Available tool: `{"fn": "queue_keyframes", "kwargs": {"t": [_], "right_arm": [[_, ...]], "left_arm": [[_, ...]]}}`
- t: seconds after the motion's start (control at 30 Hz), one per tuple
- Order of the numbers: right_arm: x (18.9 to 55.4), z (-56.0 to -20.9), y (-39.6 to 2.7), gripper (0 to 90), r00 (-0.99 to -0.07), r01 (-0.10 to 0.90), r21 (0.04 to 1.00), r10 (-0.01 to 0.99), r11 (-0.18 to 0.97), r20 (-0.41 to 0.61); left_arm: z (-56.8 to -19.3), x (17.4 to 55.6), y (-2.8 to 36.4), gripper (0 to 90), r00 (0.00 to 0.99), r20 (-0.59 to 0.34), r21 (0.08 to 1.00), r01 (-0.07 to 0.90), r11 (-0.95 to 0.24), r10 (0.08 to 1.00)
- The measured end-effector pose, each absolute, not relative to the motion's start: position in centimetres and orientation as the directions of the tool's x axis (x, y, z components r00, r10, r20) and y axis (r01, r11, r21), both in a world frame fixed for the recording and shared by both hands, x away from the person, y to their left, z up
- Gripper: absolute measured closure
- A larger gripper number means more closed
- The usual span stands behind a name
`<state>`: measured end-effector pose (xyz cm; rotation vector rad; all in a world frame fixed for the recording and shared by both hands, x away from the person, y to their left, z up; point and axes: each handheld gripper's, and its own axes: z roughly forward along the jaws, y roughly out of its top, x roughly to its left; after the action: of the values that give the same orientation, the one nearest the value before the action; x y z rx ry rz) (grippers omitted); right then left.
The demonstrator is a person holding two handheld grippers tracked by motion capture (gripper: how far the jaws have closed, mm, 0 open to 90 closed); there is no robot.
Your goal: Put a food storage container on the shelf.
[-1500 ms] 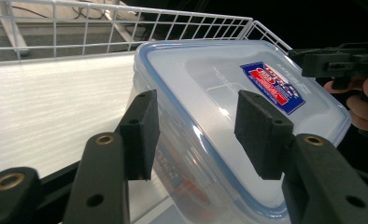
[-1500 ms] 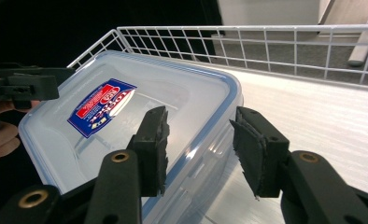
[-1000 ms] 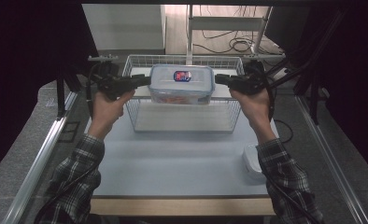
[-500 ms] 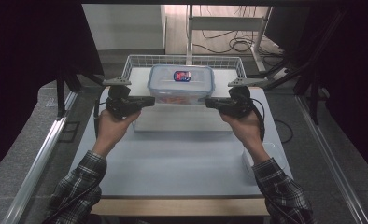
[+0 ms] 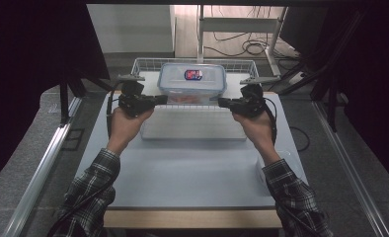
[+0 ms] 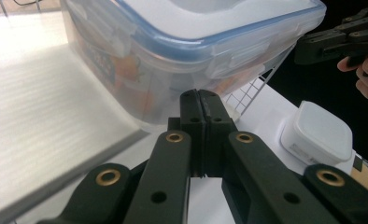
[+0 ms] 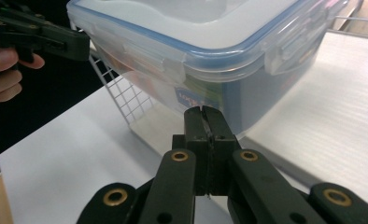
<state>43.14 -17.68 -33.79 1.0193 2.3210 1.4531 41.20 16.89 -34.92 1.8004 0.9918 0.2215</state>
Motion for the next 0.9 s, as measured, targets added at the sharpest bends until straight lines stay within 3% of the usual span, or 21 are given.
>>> {"fn": "queue_keyframes", "kwargs": {"t": [0.4, 0.7, 0.9], "right_arm": [[44.6, -34.0, -17.6, 89.2, -0.707, 0.46, 0.856, 0.681, 0.238, 0.191], [43.8, -33.9, -17.6, 87.7, -0.726, 0.441, 0.863, 0.663, 0.246, 0.183], [42.3, -34.5, -18.0, 78.6, -0.751, 0.428, 0.863, 0.637, 0.267, 0.175]], "left_arm": [[-34.9, 42.4, 16.4, 89.0, 0.636, -0.285, 0.833, 0.534, -0.143, 0.717], [-35.3, 41.1, 16.4, 85.9, 0.655, -0.296, 0.834, 0.532, -0.146, 0.696], [-36.5, 39.0, 16.4, 72.2, 0.677, -0.26, 0.832, 0.519, -0.196, 0.688]]}}
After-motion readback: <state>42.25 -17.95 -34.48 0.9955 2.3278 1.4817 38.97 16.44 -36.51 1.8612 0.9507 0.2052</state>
